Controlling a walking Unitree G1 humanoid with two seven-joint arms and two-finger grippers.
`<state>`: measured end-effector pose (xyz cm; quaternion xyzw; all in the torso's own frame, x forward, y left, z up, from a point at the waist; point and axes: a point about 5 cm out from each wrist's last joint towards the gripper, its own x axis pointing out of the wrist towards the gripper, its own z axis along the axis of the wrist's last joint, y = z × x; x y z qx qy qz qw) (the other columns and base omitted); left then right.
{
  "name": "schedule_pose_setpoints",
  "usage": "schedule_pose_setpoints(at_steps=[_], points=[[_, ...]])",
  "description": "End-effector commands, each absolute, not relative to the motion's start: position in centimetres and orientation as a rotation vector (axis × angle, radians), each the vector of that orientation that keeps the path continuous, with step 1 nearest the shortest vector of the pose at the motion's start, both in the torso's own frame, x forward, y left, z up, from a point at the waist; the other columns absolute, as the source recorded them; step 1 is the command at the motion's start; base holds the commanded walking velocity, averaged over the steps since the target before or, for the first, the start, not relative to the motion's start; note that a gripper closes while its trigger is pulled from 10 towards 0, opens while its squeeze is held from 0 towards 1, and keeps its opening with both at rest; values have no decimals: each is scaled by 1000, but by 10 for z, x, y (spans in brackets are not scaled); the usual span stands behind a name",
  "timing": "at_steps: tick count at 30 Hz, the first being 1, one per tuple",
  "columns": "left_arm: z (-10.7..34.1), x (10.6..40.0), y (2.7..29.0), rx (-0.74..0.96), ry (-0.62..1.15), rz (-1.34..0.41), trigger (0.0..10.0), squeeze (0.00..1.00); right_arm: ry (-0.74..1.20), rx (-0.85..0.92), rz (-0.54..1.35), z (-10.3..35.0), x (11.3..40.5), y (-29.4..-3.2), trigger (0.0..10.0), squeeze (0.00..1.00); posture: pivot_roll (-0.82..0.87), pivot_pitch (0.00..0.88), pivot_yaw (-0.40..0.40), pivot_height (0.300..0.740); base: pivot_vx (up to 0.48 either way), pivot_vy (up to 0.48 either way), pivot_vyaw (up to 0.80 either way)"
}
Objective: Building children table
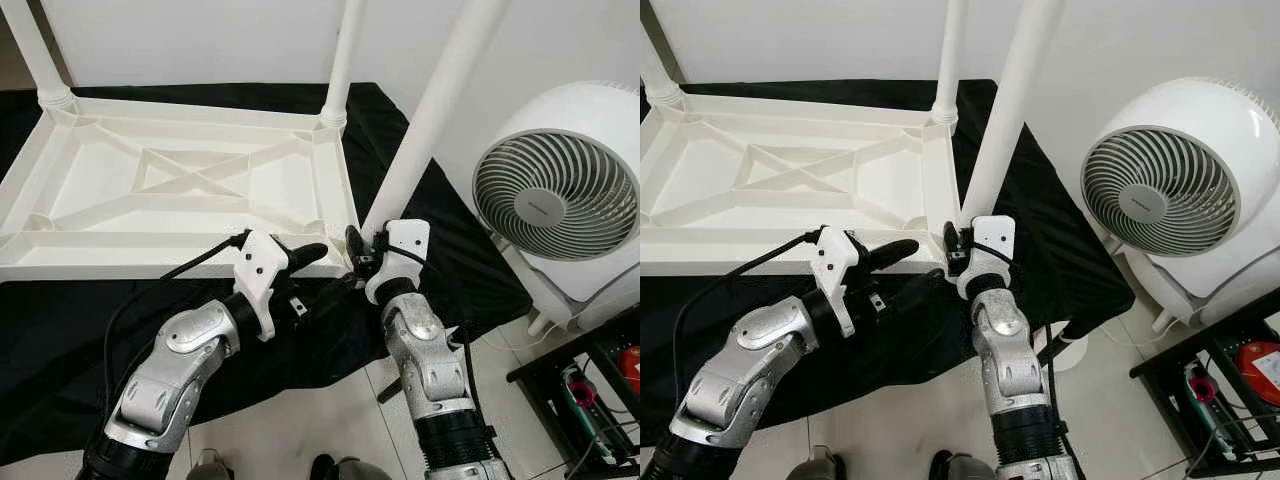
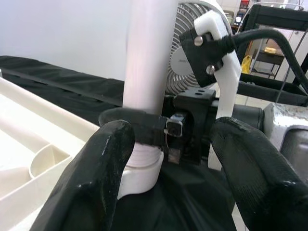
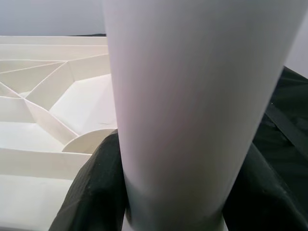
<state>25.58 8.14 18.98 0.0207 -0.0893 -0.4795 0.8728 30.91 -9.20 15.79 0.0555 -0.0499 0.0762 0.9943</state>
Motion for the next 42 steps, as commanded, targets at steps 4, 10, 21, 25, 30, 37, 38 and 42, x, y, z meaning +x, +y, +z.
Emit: schedule_pose_setpoints(at_steps=[4, 10, 21, 25, 30, 37, 38, 42], points=[[188, 257, 81, 32, -178, -991, 10000, 0, 1, 116, 115, 139, 306, -102, 2863, 0, 73, 126, -92, 740, 0, 0, 0], [189, 257, 80, 34, -184, -994, 10000, 0, -99, 99, 242, 150, 303, -101, 10000, 1000, 74, 119, -91, 740, 0, 0, 0], [190, 257, 79, 30, -190, -996, 10000, 0, -184, 33, 403, 168, 309, -140, 10000, 1000, 78, 114, -90, 740, 0, 0, 0], [190, 258, 78, 29, -189, -998, 10000, 0, -181, -78, 545, 172, 313, -152, 10000, 0, 71, 122, -82, 740, 0, 0, 0], [191, 258, 78, 29, -191, -998, 10000, 0, -159, -138, 767, 170, 312, -149, 10000, 0, 78, 128, -79, 740, 0, 0, 0], [193, 259, 79, 30, -195, -993, 10000, 0, -116, -140, 897, 161, 319, -137, 10000, 0, 95, 127, -78, 740, 0, 0, 0], [193, 259, 79, 30, -195, -993, 10000, 0, -116, -140, 897, 161, 319, -137, 10000, 0, 95, 127, -78, 740, 0, 0, 0], [193, 259, 79, 31, -197, -989, 10000, 0, -95, -130, 947, 157, 324, -130, 10000, 0, 103, 127, -79, 740, 0, 0, 0]])
